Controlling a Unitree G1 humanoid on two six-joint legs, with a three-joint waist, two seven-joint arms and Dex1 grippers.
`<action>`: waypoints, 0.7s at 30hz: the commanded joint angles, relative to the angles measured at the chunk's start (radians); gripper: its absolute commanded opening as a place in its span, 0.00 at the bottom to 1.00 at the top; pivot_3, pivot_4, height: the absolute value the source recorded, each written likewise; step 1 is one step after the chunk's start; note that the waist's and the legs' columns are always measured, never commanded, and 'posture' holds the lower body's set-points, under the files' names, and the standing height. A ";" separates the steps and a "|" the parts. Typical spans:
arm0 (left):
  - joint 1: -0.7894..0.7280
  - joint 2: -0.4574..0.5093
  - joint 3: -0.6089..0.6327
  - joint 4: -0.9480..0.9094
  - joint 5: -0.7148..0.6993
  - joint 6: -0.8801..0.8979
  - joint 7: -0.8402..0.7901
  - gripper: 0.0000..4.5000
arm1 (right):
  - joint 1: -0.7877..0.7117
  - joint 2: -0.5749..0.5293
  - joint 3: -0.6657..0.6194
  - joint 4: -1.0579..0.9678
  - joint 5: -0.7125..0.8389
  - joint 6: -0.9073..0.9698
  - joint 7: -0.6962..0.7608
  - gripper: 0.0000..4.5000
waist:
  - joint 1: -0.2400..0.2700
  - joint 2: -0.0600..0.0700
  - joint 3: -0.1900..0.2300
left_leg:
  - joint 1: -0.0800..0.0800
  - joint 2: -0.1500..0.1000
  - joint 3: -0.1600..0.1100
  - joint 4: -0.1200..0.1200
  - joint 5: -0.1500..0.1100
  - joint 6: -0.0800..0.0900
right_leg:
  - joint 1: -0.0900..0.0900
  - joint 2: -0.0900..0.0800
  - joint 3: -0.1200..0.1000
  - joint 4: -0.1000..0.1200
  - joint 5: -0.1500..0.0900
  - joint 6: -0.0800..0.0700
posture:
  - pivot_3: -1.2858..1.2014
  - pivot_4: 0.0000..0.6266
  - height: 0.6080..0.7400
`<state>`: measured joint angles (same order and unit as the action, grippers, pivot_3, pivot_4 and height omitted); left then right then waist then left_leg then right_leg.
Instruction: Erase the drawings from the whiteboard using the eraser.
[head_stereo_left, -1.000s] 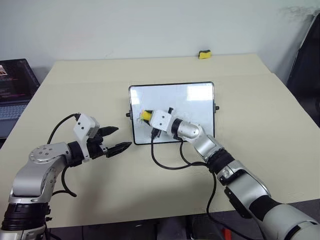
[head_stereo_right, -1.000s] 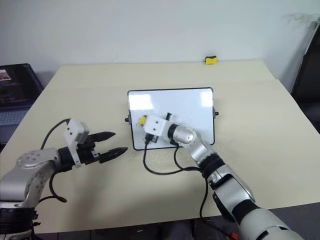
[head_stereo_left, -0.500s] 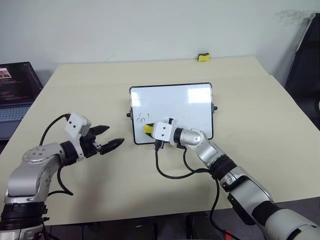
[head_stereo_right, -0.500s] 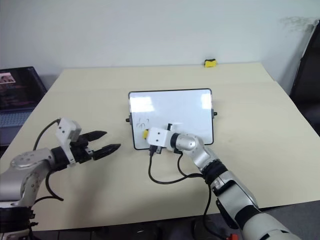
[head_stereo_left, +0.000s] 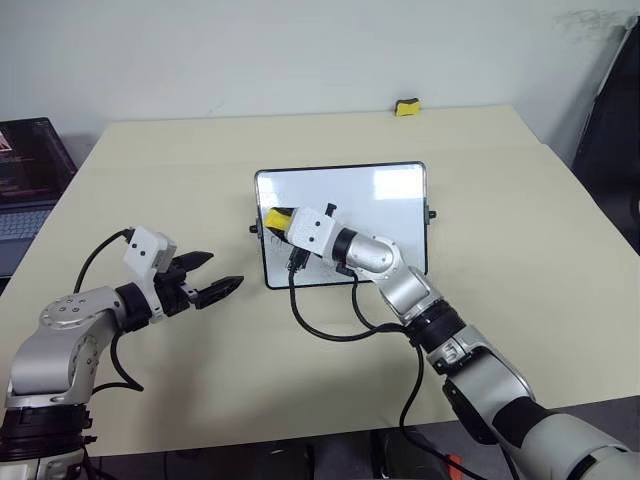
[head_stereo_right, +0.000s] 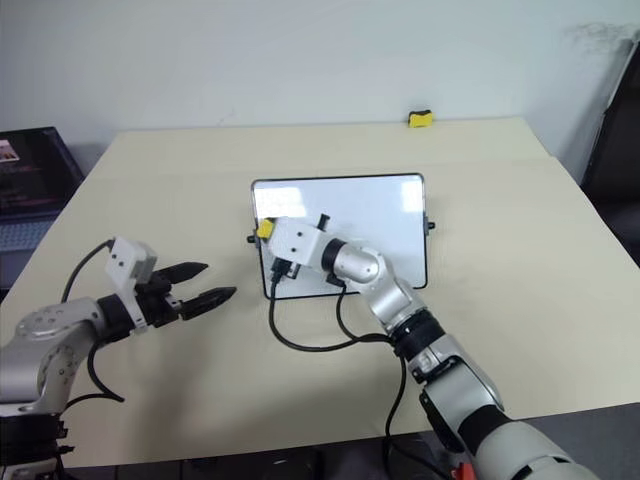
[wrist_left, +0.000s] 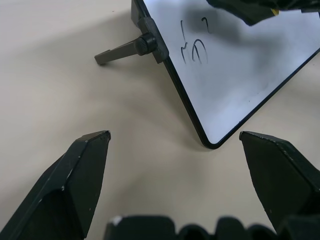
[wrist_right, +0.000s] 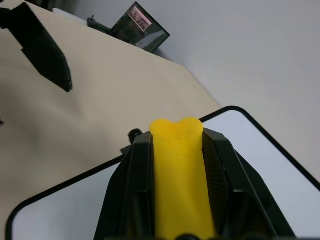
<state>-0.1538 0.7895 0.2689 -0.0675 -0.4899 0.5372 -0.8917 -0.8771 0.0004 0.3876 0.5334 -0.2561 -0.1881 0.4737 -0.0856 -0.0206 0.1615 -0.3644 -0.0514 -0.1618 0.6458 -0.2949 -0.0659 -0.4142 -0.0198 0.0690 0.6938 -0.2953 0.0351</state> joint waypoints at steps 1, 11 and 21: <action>-0.007 0.018 0.025 -0.019 -0.007 -0.009 -0.008 1.00 | -0.060 0.001 -0.028 0.019 0.000 -0.029 -0.032 0.22 | 0.000 0.000 0.000 | 0.000 0.000 0.000 0.000 0.000 0.000 | 0.000 0.000 0.000 0.000 0.000 0.000 | 0.52 0.24 1.00; -0.006 0.023 0.037 -0.014 -0.004 -0.009 -0.006 1.00 | -0.221 0.025 -0.033 0.282 -0.033 -0.109 -0.163 0.22 | -0.002 0.000 0.000 | 0.000 0.000 0.001 0.000 0.000 0.000 | 0.000 0.000 0.000 0.000 0.000 0.000 | 0.52 0.24 1.00; -0.004 0.026 0.044 -0.027 -0.009 -0.002 -0.004 1.00 | -0.271 0.058 0.015 0.474 -0.087 -0.076 -0.136 0.22 | -0.003 0.000 0.000 | 0.000 0.000 0.001 0.000 0.000 0.000 | -0.001 0.000 0.000 0.001 0.000 0.000 | 0.52 0.24 1.00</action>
<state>-0.1544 0.7940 0.2740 -0.0676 -0.4891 0.5381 -0.8991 -1.1437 0.0587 0.3885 0.9899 -0.3297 -0.2760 0.3096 -0.0890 -0.0206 0.1614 -0.3641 -0.0513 -0.1611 0.6457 -0.2948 -0.0660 -0.4148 -0.0197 0.0692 0.6946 -0.2953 0.0350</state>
